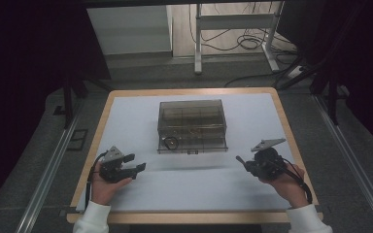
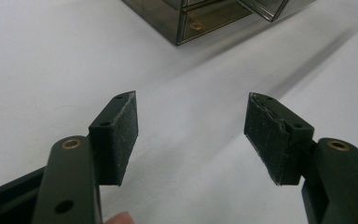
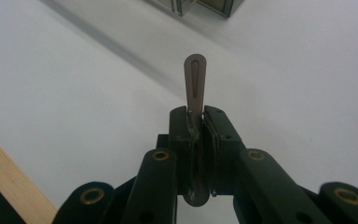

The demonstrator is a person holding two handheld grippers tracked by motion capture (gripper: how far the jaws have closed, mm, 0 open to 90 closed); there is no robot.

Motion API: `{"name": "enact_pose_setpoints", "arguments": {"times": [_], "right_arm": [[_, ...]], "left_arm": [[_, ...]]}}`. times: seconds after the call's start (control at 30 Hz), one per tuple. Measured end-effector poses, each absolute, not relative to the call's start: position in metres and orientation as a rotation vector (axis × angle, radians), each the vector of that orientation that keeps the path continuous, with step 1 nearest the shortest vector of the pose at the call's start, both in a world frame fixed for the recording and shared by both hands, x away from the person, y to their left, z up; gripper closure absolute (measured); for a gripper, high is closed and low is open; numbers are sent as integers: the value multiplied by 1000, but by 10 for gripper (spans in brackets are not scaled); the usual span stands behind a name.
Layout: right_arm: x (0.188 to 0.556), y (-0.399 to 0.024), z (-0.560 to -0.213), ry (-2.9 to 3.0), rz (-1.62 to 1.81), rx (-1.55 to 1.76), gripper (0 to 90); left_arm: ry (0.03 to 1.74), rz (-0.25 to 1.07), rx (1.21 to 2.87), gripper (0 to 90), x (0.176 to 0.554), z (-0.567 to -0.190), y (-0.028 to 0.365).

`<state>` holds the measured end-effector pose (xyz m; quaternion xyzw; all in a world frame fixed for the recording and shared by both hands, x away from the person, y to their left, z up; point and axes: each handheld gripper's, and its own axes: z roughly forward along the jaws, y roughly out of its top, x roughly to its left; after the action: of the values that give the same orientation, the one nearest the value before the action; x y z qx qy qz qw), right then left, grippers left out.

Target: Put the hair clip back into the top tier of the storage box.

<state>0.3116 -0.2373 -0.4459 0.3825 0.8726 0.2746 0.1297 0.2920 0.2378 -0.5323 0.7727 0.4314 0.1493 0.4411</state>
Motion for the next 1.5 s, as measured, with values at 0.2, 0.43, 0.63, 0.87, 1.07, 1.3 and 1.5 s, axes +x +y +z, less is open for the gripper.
{"name": "enact_pose_setpoints", "arguments": {"times": [0.2, 0.43, 0.63, 0.87, 1.07, 1.3, 1.5], "right_arm": [[313, -234, -438, 2527, 812, 1099, 818], [316, -231, -429, 2517, 824, 1087, 818], [317, -229, -423, 2512, 832, 1079, 818], [318, -228, -414, 2501, 845, 1071, 818], [319, -223, -406, 2500, 852, 1054, 818], [324, -215, -401, 2497, 869, 1038, 818], [329, -207, -397, 2506, 871, 1023, 818]], "left_arm": [[1071, 371, 1922, 350, 292, -533, 238], [1072, 370, 1917, 348, 292, -532, 238], [1072, 372, 1916, 347, 292, -533, 239], [1073, 369, 1917, 347, 292, -532, 238], [1075, 368, 1913, 347, 292, -533, 238], [1075, 367, 1912, 346, 292, -533, 238], [1075, 366, 1912, 346, 292, -533, 238]]}}
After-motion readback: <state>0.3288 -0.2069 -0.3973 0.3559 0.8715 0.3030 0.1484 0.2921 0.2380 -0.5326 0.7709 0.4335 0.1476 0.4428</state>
